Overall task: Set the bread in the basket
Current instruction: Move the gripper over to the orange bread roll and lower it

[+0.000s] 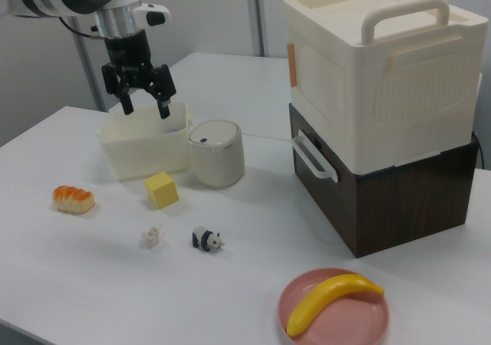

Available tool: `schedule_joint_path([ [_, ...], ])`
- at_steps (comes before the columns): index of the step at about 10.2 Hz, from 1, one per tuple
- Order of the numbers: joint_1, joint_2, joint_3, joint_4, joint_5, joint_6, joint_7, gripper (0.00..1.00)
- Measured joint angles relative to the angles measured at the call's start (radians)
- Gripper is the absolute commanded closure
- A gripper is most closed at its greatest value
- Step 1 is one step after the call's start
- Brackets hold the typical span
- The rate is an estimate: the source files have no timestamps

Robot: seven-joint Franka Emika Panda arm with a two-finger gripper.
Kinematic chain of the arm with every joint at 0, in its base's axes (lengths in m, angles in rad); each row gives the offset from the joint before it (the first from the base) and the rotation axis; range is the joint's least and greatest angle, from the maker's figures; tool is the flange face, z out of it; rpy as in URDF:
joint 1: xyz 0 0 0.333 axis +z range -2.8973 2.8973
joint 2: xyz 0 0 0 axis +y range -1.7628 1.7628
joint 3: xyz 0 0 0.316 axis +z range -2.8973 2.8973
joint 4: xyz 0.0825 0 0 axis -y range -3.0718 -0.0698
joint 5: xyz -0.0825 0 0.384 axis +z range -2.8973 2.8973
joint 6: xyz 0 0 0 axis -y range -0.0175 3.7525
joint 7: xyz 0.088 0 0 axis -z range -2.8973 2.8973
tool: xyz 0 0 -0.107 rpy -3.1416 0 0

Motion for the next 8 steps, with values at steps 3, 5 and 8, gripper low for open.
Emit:
schedule_joint_path([
  [3,0.0,0.0,0.0,0.0,0.0,-0.001,0.0,0.0],
  [5,0.009,0.003,0.004,0.0,0.006,-0.002,0.0,0.0],
  [8,0.117,0.018,0.008,-0.001,0.035,-0.002,0.003,0.0],
])
